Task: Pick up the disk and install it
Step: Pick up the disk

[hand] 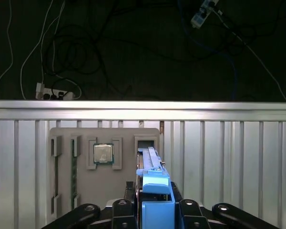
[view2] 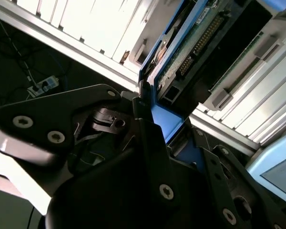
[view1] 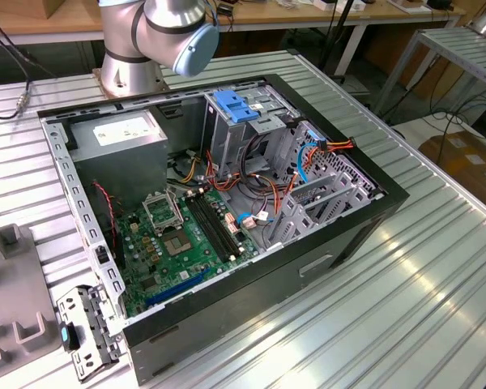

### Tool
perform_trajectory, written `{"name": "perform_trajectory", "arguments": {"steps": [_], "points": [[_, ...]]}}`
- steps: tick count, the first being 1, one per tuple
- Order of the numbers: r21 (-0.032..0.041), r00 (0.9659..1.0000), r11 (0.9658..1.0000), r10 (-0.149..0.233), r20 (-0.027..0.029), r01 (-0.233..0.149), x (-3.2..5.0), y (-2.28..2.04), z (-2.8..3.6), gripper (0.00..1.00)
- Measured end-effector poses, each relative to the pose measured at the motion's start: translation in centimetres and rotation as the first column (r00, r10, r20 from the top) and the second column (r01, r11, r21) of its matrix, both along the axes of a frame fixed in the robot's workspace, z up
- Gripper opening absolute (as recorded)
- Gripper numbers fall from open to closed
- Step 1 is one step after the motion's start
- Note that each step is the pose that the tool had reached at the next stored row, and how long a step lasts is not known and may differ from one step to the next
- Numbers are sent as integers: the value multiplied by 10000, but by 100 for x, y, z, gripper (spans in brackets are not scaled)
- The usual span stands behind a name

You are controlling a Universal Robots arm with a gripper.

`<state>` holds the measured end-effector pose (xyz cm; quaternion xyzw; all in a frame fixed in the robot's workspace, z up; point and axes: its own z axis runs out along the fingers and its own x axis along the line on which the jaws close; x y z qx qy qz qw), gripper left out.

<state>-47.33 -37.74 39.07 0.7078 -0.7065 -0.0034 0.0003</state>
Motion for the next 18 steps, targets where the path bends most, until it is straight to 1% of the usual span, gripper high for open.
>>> {"name": "perform_trajectory", "arguments": {"steps": [1,3,4,6,7,11,15,16,17,18], "points": [[-2,10000,10000,0,7,0,0,0,40,37],[-8,10000,10000,0,33,0,0,0,195,37],[-8,10000,10000,0,40,0,0,0,239,37],[-10,10000,10000,0,50,1,0,1,311,37],[-12,10000,10000,0,52,0,0,1,337,37],[-17,10000,10000,1,71,0,0,0,493,37],[-21,10000,10000,0,84,0,0,1,626,37],[-22,10000,10000,0,91,0,0,0,691,37],[-23,10000,10000,0,94,1,0,1,729,37],[-24,9999,10000,0,104,0,0,0,794,37]]}}
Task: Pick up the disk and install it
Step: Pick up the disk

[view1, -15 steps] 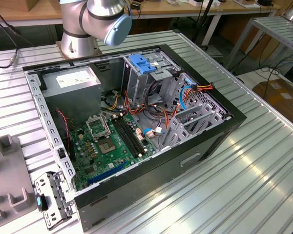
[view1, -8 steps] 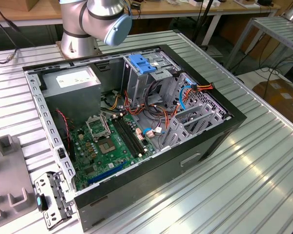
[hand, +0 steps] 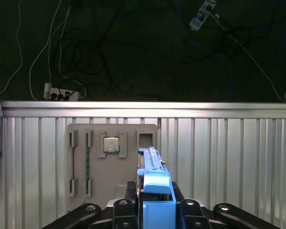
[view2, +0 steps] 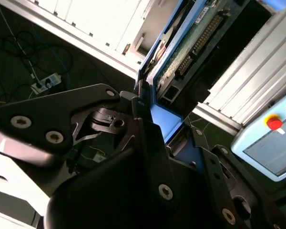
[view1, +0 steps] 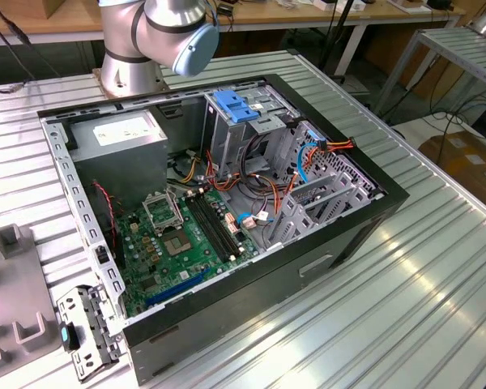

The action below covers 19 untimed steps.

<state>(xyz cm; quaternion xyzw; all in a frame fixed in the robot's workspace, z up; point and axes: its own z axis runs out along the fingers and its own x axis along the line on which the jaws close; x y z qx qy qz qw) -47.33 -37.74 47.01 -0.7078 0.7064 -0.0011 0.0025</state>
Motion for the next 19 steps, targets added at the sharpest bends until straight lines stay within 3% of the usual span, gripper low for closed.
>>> {"name": "perform_trajectory", "arguments": {"steps": [3,4,10,19], "points": [[-9,10000,10000,0,21,0,1,0,180,37],[-9,10000,10000,-1,24,1,0,0,190,37],[-10,10000,10000,0,28,0,43,0,191,37],[-9,10000,10000,0,29,0,350,-3,190,37]]}}
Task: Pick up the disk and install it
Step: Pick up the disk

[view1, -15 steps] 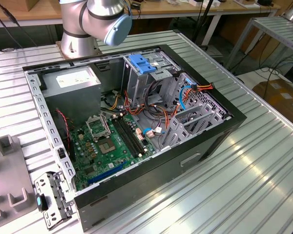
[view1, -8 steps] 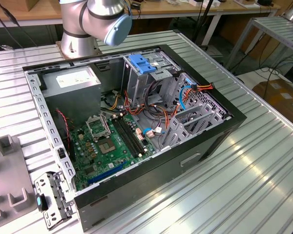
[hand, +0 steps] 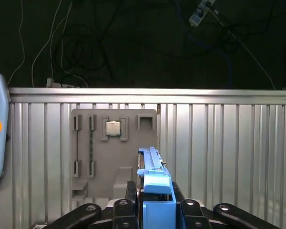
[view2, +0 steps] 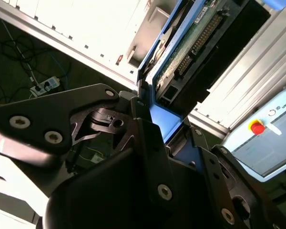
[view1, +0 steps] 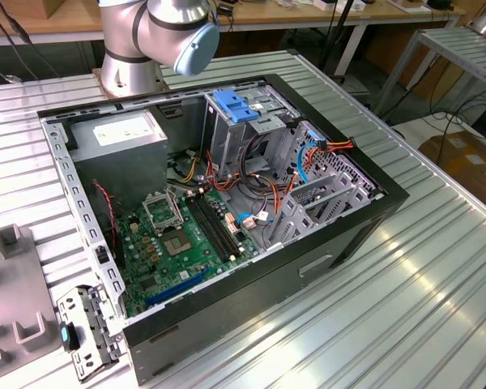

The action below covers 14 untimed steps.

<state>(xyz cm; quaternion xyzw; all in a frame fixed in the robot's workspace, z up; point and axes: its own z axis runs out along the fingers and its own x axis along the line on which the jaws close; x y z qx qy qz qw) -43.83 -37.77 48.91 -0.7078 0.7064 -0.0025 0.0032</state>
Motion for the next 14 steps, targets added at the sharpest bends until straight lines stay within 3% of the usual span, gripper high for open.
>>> {"name": "perform_trajectory", "arguments": {"steps": [4,13,14], "points": [[0,10000,10000,-2,0,2,45,-63,0,37],[0,10000,10000,-5,-1,5,286,-69,0,37],[1,10000,10000,-5,0,5,350,-69,0,37]]}}
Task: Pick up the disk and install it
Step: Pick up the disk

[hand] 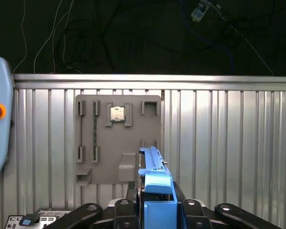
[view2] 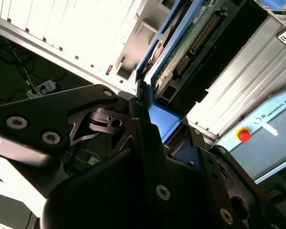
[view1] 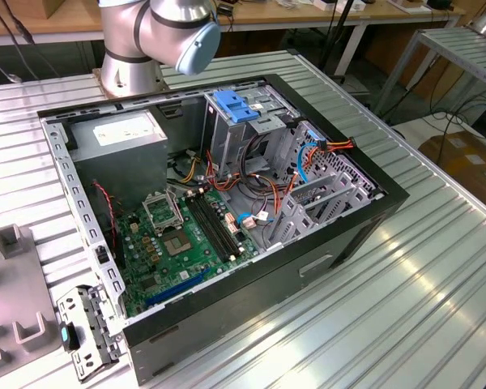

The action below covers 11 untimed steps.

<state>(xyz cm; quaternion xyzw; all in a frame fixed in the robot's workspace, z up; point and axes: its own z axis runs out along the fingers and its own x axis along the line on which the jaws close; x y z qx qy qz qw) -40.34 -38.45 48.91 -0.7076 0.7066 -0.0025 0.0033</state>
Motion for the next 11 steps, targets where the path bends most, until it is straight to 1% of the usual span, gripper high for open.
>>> {"name": "perform_trajectory", "arguments": {"steps": [3,4,7,8,10,11], "points": [[0,10000,10000,-1,0,1,178,0,0,37],[-1,10000,10000,0,-1,0,222,0,1,37],[0,10000,10000,0,-1,0,320,0,0,37],[-1,10000,10000,0,0,0,377,0,0,37],[-1,10000,10000,0,-1,0,432,0,0,37],[0,10000,10000,0,0,0,496,0,0,37]]}}
